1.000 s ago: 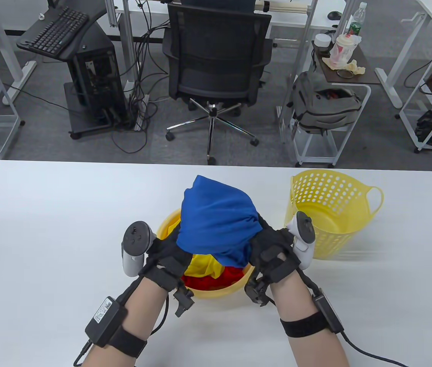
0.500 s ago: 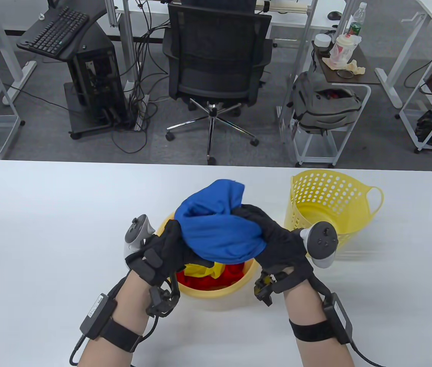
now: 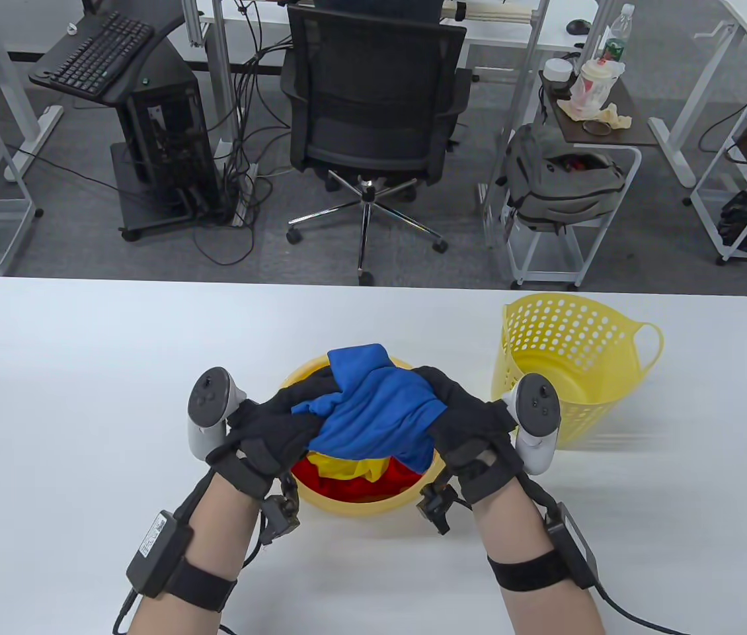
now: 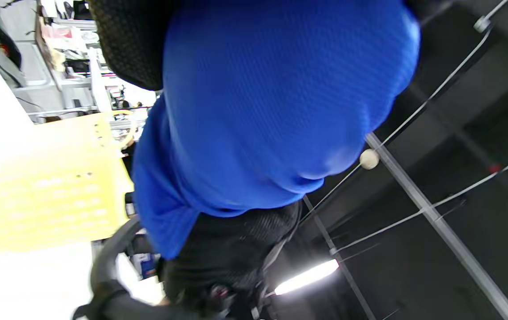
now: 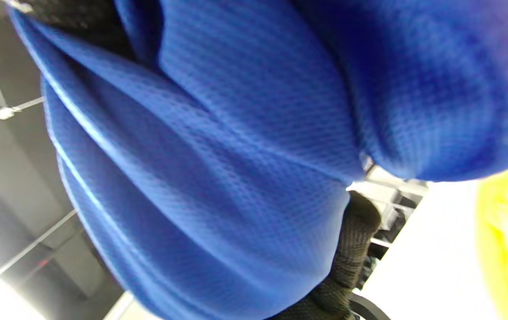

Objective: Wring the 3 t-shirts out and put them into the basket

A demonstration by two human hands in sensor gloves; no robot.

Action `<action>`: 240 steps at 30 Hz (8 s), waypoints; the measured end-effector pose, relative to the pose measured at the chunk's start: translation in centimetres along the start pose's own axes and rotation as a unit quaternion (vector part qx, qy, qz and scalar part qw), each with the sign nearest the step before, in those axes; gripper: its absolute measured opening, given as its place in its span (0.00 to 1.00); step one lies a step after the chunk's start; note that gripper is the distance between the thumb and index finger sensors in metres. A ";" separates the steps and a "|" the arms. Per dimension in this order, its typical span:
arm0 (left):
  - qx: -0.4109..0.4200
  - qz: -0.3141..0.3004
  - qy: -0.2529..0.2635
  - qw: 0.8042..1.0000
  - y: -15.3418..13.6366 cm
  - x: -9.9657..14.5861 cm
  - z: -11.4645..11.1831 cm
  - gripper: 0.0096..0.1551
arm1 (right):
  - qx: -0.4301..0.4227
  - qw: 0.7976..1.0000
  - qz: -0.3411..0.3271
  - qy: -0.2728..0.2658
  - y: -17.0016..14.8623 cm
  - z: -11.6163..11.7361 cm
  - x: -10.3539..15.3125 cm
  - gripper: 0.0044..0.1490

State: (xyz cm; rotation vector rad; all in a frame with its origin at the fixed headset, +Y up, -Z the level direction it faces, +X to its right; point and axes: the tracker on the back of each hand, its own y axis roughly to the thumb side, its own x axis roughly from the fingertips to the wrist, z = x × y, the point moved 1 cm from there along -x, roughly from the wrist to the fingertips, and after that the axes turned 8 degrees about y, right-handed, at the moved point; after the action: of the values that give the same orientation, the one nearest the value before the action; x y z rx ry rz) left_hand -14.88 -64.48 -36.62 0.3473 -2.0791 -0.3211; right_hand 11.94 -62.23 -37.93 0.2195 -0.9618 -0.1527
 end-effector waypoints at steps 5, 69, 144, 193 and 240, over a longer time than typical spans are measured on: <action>-0.018 0.070 -0.029 0.997 -1.2 0.1 -0.3 0.40 | 0.079 0.994 0.044 0.065 -0.8 -0.3 -0.5 0.24; -0.061 0.130 -0.072 0.987 -1.7 -0.4 -2.5 0.78 | 0.643 0.749 -0.094 -0.129 1.2 4.5 0.4 0.63; -0.606 0.049 0.058 0.792 -0.6 -0.6 -7.5 0.75 | 0.623 0.771 0.094 -0.096 -0.9 3.9 -1.6 0.57; -0.662 0.221 0.128 0.705 -2.9 -0.4 0.1 0.23 | 0.366 0.844 0.064 -0.387 3.7 -10.4 6.5 0.53; -0.453 0.094 0.054 0.885 2.4 -1.7 -4.7 0.71 | -0.037 0.984 0.034 -0.168 0.6 -4.2 1.7 0.32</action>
State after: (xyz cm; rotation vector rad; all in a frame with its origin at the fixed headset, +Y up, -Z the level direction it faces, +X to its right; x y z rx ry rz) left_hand -10.26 -62.01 -34.76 -0.3928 -1.6156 -1.0656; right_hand 16.39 -61.55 -38.81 0.0937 -1.2962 -0.1655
